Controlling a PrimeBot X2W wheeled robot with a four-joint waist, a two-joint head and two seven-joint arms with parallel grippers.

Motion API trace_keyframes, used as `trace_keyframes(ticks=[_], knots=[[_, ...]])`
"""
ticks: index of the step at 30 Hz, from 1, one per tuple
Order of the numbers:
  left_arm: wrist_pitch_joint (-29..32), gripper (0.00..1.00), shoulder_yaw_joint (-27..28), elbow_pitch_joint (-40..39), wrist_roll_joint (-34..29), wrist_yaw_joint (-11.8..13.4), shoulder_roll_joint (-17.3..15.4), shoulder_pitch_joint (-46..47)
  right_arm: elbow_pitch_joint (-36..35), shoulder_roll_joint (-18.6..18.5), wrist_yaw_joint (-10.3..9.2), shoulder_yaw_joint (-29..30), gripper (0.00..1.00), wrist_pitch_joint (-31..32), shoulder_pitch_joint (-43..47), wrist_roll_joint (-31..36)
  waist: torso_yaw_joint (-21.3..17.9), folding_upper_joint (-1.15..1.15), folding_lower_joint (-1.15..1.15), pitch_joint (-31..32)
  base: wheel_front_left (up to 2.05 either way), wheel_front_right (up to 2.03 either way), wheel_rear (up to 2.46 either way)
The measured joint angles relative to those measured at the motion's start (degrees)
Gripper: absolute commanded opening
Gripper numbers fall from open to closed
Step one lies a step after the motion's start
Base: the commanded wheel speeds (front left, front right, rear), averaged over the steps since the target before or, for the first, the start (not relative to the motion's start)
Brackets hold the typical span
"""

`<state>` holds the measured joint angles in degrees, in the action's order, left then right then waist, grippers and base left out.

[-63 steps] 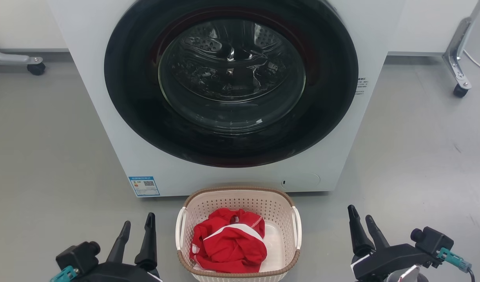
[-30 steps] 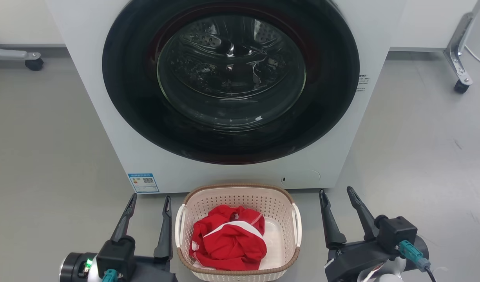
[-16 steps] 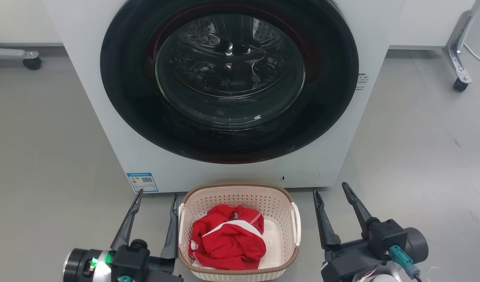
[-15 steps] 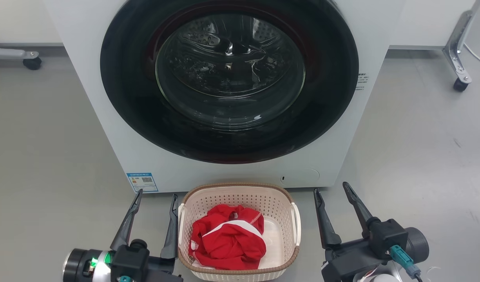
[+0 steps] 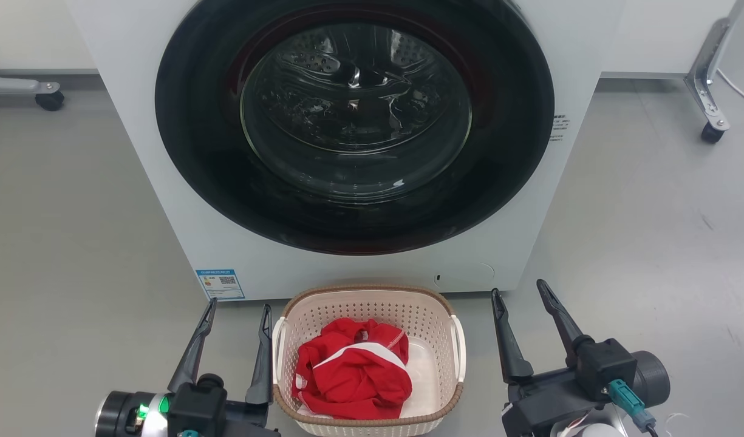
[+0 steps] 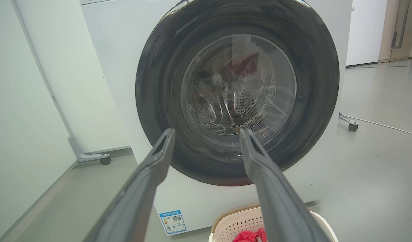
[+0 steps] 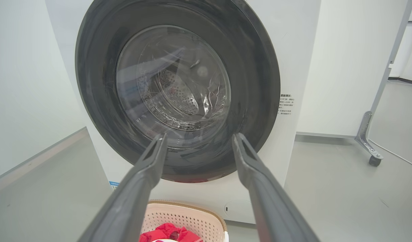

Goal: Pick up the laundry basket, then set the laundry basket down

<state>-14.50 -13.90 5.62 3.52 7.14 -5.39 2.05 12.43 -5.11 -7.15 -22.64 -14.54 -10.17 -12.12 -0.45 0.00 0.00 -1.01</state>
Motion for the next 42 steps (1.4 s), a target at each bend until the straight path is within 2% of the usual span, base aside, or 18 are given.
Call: trace_keyframes(ticks=[27, 42], knots=[[0.0, 1.00, 0.2, 0.5, 0.8, 0.0, 0.3, 0.0, -0.4, 0.4, 0.01, 0.7, 1.00, 0.0, 0.1, 0.6, 0.0, 0.00, 0.00, -0.6, 0.00, 0.00, 0.00], [0.0, 1.00, 0.4, -0.3, 2.4, 0.0, 0.5, 0.2, -1.7, 0.5, 0.10, 1.6, 1.00, 0.0, -0.8, 0.7, -0.1, 0.00, 0.00, -4.1, 0.00, 0.00, 0.00]])
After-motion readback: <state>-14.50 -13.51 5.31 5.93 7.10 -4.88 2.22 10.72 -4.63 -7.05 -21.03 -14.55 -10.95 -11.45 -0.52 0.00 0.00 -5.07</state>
